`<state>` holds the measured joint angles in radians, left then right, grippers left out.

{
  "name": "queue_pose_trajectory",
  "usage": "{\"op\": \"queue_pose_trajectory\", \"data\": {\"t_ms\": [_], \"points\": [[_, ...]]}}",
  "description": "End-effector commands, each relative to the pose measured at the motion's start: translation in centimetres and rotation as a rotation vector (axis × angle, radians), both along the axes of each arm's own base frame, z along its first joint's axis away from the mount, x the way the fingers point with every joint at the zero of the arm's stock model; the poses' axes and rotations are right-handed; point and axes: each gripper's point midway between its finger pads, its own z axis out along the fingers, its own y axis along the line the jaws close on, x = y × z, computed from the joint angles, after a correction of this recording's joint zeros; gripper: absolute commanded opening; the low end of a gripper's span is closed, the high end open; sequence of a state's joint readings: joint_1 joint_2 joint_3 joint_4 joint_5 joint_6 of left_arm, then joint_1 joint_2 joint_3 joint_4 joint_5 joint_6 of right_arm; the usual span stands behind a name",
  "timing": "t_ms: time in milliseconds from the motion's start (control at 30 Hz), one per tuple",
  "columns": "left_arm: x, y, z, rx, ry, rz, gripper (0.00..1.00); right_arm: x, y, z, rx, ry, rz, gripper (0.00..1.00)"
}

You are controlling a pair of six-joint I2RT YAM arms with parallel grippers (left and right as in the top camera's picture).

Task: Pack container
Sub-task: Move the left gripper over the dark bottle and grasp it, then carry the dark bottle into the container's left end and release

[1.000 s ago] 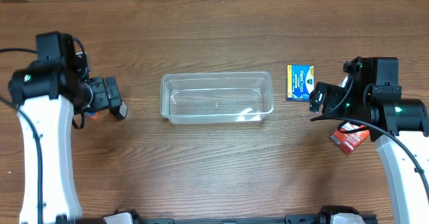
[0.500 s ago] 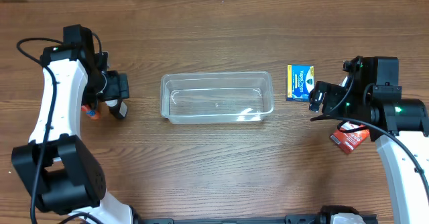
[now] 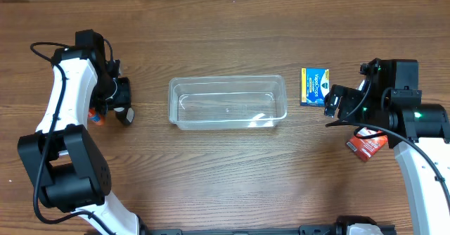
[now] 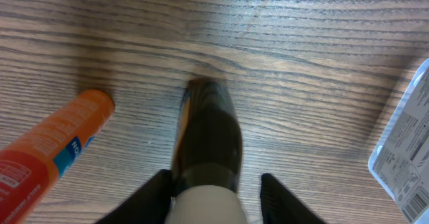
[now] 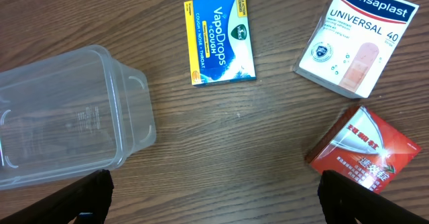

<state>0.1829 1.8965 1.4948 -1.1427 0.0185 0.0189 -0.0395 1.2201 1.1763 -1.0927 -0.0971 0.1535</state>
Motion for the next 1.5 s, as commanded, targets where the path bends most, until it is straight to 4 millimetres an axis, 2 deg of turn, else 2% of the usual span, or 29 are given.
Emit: {"op": "queue_pose_trajectory", "data": {"t_ms": [0,167,300,333,367,433,567,633,667,767,833,967,1067,1467], "points": [[0.6,-0.3,0.5,-0.004,-0.021,-0.011,0.37,0.4,0.0,1.2,0.002,-0.040,-0.005,1.00],[0.5,-0.3,0.5,-0.005,-0.016,-0.011,0.29,0.4,0.0,1.2,0.002,-0.040,-0.005,1.00],[0.4,-0.5,0.9,-0.007,-0.011,-0.003,0.11,0.4,0.0,1.2,0.002,-0.040,-0.005,1.00],[0.6,-0.8,1.8,-0.006,-0.013,-0.006,0.04,0.4,0.0,1.2,0.002,-0.040,-0.005,1.00],[0.8,-1.2,2.7,-0.006,-0.020,-0.018,0.04,0.4,0.0,1.2,0.002,-0.040,-0.005,1.00],[1.5,-2.8,6.0,-0.002,-0.066,-0.051,0.04,0.4,0.0,1.2,0.002,-0.039,-0.005,1.00],[2.4,-8.5,13.7,-0.007,-0.231,-0.152,0.04,0.4,0.0,1.2,0.002,-0.039,-0.004,1.00],[2.4,-12.1,16.2,-0.014,-0.313,-0.215,0.04,0.4,0.0,1.2,0.002,-0.039,-0.004,1.00],[2.3,-13.3,16.4,-0.020,-0.324,-0.238,0.04,0.4,0.0,1.2,0.003,-0.038,-0.005,1.00],[2.3,-16.1,15.5,-0.038,-0.320,-0.268,0.04,0.3,0.0,1.2,0.003,-0.036,-0.005,1.00],[2.5,-16.7,14.1,-0.042,-0.290,-0.253,0.04,0.3,0.0,1.2,0.003,-0.035,-0.005,1.00],[2.8,-16.8,11.1,-0.032,-0.198,-0.236,0.04,0.3,0.0,1.2,0.003,-0.035,-0.005,1.00],[3.0,-16.8,9.5,-0.029,-0.155,-0.208,0.04,0.3,0.0,1.2,0.003,-0.035,-0.005,1.00],[3.9,-17.1,1.9,-0.006,0.017,0.005,0.04,0.3,0.0,1.2,0.003,-0.037,-0.004,1.00]]}}
